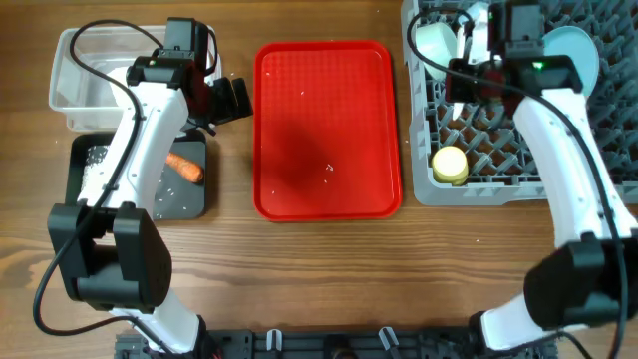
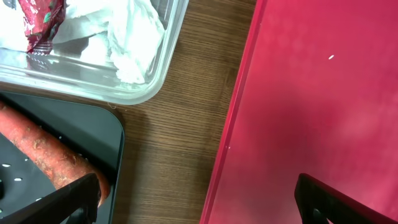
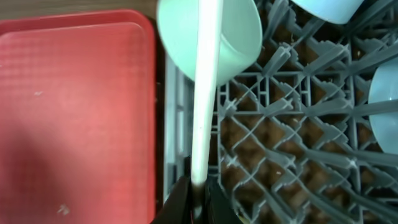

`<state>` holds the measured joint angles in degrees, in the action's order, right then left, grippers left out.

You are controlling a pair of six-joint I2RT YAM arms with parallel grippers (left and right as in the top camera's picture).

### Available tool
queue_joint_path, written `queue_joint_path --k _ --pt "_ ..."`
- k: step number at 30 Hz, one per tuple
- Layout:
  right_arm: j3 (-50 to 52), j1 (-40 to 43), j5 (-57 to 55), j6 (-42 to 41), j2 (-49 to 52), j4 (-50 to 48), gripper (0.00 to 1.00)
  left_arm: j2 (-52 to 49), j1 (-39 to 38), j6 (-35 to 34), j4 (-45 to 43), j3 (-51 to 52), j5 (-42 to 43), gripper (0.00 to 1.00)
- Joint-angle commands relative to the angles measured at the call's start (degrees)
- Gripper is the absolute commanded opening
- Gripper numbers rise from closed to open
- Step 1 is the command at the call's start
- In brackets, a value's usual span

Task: Sort waste into correct bins and load items into the dishwasher rack
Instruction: 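Carry the spoon to the dish rack and insert it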

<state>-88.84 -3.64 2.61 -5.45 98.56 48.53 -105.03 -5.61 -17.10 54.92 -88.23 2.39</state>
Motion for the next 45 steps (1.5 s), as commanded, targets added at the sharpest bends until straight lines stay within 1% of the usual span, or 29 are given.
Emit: queue_joint_path --k 1,2,3,4,5,6,8,13,18,20,22,24,27,31,35,40,45 --pt "0.2 0.7 -2.0 -1.1 2.3 -1.4 0.07 -0.5 0.2 -0.3 0.0 0.2 -0.3 1.0" --pt "0.2 0.7 -2.0 -1.2 2.6 -1.4 0.22 -0.5 0.2 -0.3 0.0 0.3 -0.3 1.0" --pt "0.2 0.7 -2.0 -1.1 2.8 -1.3 0.41 -0.5 0.2 -0.3 0.0 0.3 -0.3 1.0" --pt "0.2 0.7 -2.0 -1.1 2.8 -1.2 0.54 -0.5 0.2 -0.3 0.0 0.3 -0.3 1.0" --pt "0.2 0.7 -2.0 -1.1 2.8 -1.2 0.63 -0.5 0.2 -0.3 0.0 0.3 -0.3 1.0" --pt "0.2 0.7 -2.0 -1.1 2.8 -1.3 0.67 -0.5 0.2 -0.3 0.0 0.3 -0.3 1.0" --pt "0.2 0.7 -2.0 -1.1 2.8 -1.4 0.68 -0.5 0.2 -0.3 0.0 0.3 -0.3 1.0" --pt "0.2 0.7 0.6 -1.2 1.3 -1.0 0.68 -0.5 0.2 -0.3 0.0 0.3 -0.3 1.0" --pt "-1.4 0.7 1.7 -1.2 -5.8 0.9 0.7 -0.5 0.2 -0.3 0.0 0.2 -0.3 1.0" --pt "-1.9 0.7 2.0 -1.2 -9.9 1.2 0.74 -0.5 0.2 -0.3 0.0 0.2 -0.3 1.0" --pt "-1.9 0.7 2.5 -1.2 -15.1 1.0 0.84 -0.5 0.2 -0.3 0.0 0.2 -0.3 1.0" --pt "-1.9 0.7 2.4 -1.1 -19.5 0.3 0.99 -0.5 0.2 -0.3 0.0 0.3 -0.3 1.0" --pt "-1.9 0.7 2.3 -1.1 -25.3 -1.8 1.0 -0.5 0.2 -0.3 0.0 0.2 -0.3 1.0" --pt "-1.9 0.7 2.3 -1.1 -31.4 -1.4 1.0 -0.5 0.2 -0.3 0.0 0.3 -0.3 1.0" --pt "-1.9 0.7 2.3 -1.1 -33.2 -1.4 1.0 -0.5 0.2 -0.3 0.0 0.2 -0.3 1.0" --pt "-1.9 0.7 2.3 -1.0 -32.6 -1.3 1.0 -0.5 0.2 -0.3 0.0 0.2 -0.3 1.0" --pt "-1.2 0.7 1.9 -0.6 -31.2 2.2 1.0 -0.5 0.2 -0.3 0.0 0.2 -0.3 1.0"
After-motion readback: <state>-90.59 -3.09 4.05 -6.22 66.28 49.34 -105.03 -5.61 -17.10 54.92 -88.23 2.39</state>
